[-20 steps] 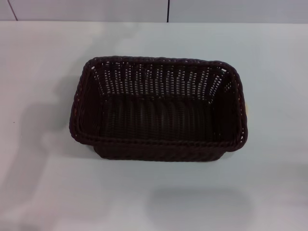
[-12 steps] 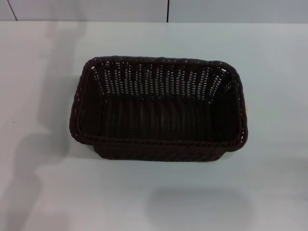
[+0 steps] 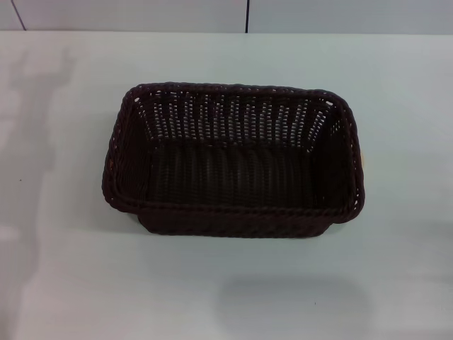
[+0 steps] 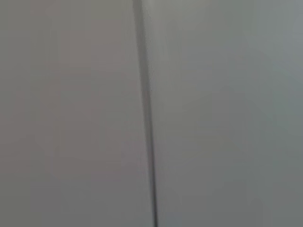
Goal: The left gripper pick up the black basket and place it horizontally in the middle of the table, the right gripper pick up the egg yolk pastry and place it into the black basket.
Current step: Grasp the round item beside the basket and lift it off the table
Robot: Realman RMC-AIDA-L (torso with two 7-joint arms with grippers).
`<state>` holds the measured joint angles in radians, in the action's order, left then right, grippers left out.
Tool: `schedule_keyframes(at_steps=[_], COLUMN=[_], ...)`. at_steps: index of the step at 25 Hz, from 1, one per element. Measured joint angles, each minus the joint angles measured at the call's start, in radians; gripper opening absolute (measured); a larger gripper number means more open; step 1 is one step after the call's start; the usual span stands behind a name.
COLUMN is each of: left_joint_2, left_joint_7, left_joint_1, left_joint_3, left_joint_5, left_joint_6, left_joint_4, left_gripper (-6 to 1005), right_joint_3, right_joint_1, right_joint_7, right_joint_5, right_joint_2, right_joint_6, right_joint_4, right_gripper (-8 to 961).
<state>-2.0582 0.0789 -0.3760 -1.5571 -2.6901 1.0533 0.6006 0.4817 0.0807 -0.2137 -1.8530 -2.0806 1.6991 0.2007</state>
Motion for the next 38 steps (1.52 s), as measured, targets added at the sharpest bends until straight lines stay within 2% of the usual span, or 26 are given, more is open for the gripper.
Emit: schedule_keyframes(at_steps=[1,3,4,6,7,8,12,22,30,38], left_joint_2=[0.001,0.001,0.0,-0.002,-0.002,-0.004,-0.008,-0.01,-0.01,-0.01], left_joint_7=[-0.052,-0.052,-0.074,-0.07,-0.07,-0.07,-0.07,-0.073,-0.073,-0.074], left_joint_1=[-0.009,-0.009,-0.02,-0.021,-0.021,-0.018,-0.002,-0.011,-0.022,-0.024], left_joint_3=[-0.006,-0.006,-0.006,-0.006,-0.006,-0.006,0.0,0.028,0.031,0.032], left_joint_5=[-0.006,-0.006,-0.012,-0.013,-0.013,-0.012,-0.012,-0.013,-0.013,-0.015], left_joint_6=[0.02,0.02,0.05,0.063,0.063,0.069,0.069,0.058,0.051,0.05], left_joint_4=[-0.08,-0.08,-0.178,-0.219,-0.219,-0.235,-0.255,-0.276,-0.277,-0.277], left_gripper=[802,802,802,802,802,802,802,802,802,802], right_joint_3=[-0.012,-0.039,-0.054,-0.085,-0.125,-0.125,-0.226,-0.361,-0.387,-0.378], right_joint_1=[0.006,0.023,0.033,0.058,0.095,0.095,0.174,0.259,0.306,0.307], right_joint_7=[0.0,0.002,0.003,0.003,0.003,0.003,0.006,0.007,0.008,0.004], right_joint_5=[0.0,0.0,0.0,0.0,0.0,0.0,0.0,0.0,-0.001,0.0], right_joint_2=[0.0,0.0,0.0,0.001,0.002,0.002,0.0,-0.002,-0.002,-0.002], right_joint_6=[-0.019,-0.064,-0.093,-0.145,-0.21,-0.21,-0.338,-0.456,-0.542,-0.569], right_joint_4=[-0.001,-0.002,-0.002,-0.003,-0.008,-0.008,-0.005,0.038,0.05,0.056], right_gripper=[846,846,846,846,846,846,846,845,816,777])
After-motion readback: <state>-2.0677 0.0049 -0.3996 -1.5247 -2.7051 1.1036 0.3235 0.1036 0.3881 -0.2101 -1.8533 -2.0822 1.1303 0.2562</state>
